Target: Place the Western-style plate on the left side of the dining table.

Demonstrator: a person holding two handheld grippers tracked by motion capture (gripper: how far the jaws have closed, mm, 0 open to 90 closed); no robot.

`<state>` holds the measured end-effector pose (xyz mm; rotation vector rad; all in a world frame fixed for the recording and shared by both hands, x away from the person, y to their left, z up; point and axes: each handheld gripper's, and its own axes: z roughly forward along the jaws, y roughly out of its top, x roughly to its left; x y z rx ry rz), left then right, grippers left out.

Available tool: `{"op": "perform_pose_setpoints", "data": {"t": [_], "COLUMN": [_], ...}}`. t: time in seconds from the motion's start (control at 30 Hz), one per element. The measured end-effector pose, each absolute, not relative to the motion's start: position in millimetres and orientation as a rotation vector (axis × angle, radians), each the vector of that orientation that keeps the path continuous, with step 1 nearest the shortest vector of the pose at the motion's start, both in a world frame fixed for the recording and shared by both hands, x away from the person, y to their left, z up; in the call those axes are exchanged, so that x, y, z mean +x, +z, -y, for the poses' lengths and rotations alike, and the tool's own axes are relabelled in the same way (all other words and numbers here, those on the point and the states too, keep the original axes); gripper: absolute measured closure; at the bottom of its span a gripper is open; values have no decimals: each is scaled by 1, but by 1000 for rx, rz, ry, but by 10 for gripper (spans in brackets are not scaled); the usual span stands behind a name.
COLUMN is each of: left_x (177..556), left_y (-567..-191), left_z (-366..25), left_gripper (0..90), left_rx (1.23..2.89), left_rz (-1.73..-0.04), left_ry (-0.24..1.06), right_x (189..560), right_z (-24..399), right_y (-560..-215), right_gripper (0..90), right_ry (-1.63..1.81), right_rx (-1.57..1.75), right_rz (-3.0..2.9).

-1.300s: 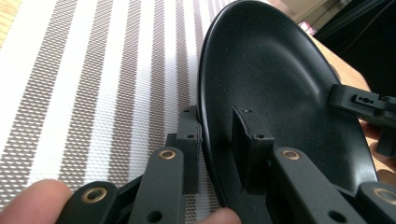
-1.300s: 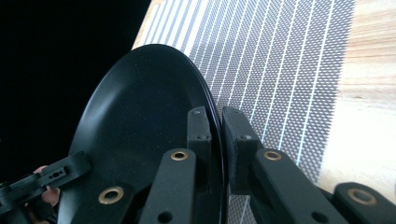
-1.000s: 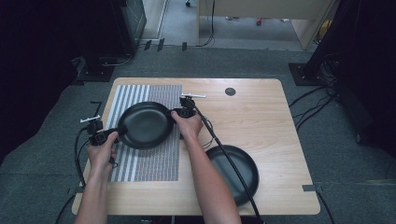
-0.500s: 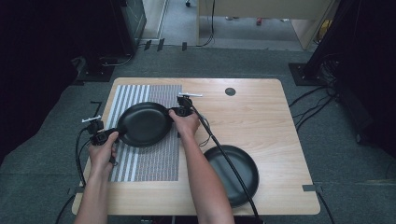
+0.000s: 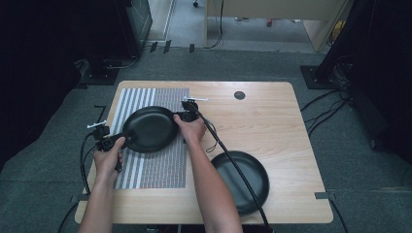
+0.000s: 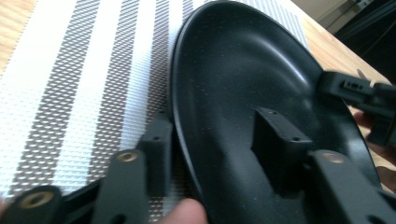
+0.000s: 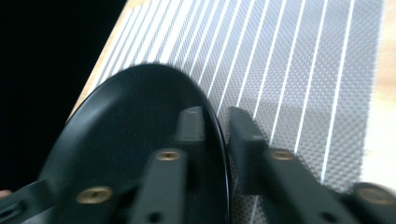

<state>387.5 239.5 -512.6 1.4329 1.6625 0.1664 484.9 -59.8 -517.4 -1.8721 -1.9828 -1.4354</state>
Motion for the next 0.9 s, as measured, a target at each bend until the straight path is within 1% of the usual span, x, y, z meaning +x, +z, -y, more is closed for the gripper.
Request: {"op": "perform_pose_setpoints", "data": {"t": [0.03, 0.13, 0.17, 0.2, 0.23, 0.33, 0.4, 0.5, 0.6, 0.63, 0.77, 0.9], "left_x": [387, 385, 384, 382, 381, 377, 373, 365, 357, 354, 345, 331], "left_y": [-512, -511, -511, -510, -509, -508, -506, -500, -492, -490, -487, -484], "left_z": [-239, -236, -235, -236, -238, -246, -250, -255, -260, -261, -263, -263], "left_gripper": [478, 441, 415, 399, 389, 357, 356, 348, 347, 324, 172, 121], "left_rx": [1447, 1491, 1503, 1523, 1529, 1500, 1474, 1449, 1462, 1480, 1521, 1562], "left_rz": [-1660, -1638, -1642, -1646, -1644, -1652, -1663, -1648, -1644, -1652, -1658, -1618], "left_ry": [180, 229, 280, 336, 361, 375, 384, 418, 403, 394, 358, 360], "right_x": [484, 483, 484, 483, 482, 479, 476, 471, 466, 463, 456, 446], "right_z": [59, 61, 63, 66, 68, 76, 81, 88, 93, 95, 103, 110], "right_y": [-515, -508, -506, -503, -502, -500, -498, -494, -489, -486, -478, -471], "right_gripper": [670, 568, 543, 528, 514, 474, 462, 400, 368, 350, 301, 266], "right_ry": [-1476, -1510, -1512, -1518, -1527, -1541, -1542, -1536, -1488, -1477, -1477, -1474], "right_rx": [-1873, -1897, -1903, -1903, -1902, -1868, -1860, -1847, -1836, -1832, -1807, -1760], "right_rz": [2028, 2095, 2123, 2129, 2141, 2189, 2212, 2248, 2294, 2288, 2289, 2302]}}
